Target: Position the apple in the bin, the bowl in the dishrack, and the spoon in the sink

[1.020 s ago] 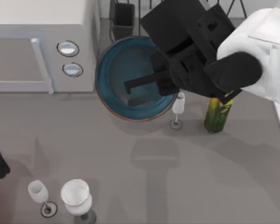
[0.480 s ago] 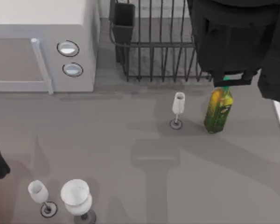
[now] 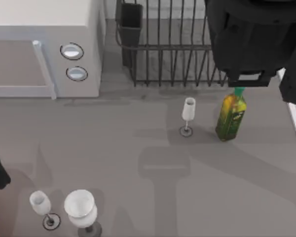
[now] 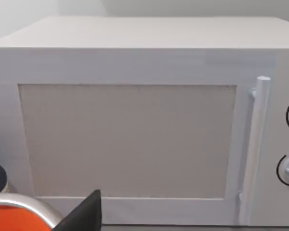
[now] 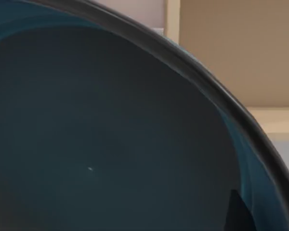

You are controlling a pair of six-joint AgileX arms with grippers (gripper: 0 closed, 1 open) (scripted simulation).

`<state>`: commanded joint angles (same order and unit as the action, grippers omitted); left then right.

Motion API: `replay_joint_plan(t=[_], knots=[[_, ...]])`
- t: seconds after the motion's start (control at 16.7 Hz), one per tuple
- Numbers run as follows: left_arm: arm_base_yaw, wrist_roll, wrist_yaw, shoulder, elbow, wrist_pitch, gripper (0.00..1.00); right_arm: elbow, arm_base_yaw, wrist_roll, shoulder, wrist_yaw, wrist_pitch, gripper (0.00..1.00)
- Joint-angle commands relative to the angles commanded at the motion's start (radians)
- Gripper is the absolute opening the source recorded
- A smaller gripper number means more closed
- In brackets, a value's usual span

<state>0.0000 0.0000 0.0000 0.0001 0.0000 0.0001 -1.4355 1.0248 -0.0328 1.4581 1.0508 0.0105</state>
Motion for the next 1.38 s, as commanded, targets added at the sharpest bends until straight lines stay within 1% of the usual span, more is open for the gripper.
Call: replay_joint_plan(t=[0.12,0.24,0.54,0.72,0.9,1.14,1.38], knots=[[0.0,0.0,0.0,0.0,0.0,0.0,1.0,0.004,-0.029,0.002,0.053,-0.033,-0.054,0.0],[0.0,0.0,0.0,0.0,0.0,0.0,1.0,0.014,-0.079,0.004,0.141,-0.085,-0.149,0.0],[0.0,0.0,0.0,0.0,0.0,0.0,1.0,0.061,-0.253,0.013,0.418,-0.253,-0.507,0.0],[0.0,0.0,0.0,0.0,0.0,0.0,1.0,0.089,-0.349,0.015,0.538,-0.344,-0.656,0.0],[0.0,0.0,0.0,0.0,0.0,0.0,1.0,0.102,-0.393,0.015,0.586,-0.386,-0.711,0.0],[0.0,0.0,0.0,0.0,0.0,0.0,1.0,0.102,-0.393,0.015,0.586,-0.386,-0.711,0.0],[0.0,0.0,0.0,0.0,0.0,0.0,1.0,0.102,-0.393,0.015,0.586,-0.386,-0.711,0.3]])
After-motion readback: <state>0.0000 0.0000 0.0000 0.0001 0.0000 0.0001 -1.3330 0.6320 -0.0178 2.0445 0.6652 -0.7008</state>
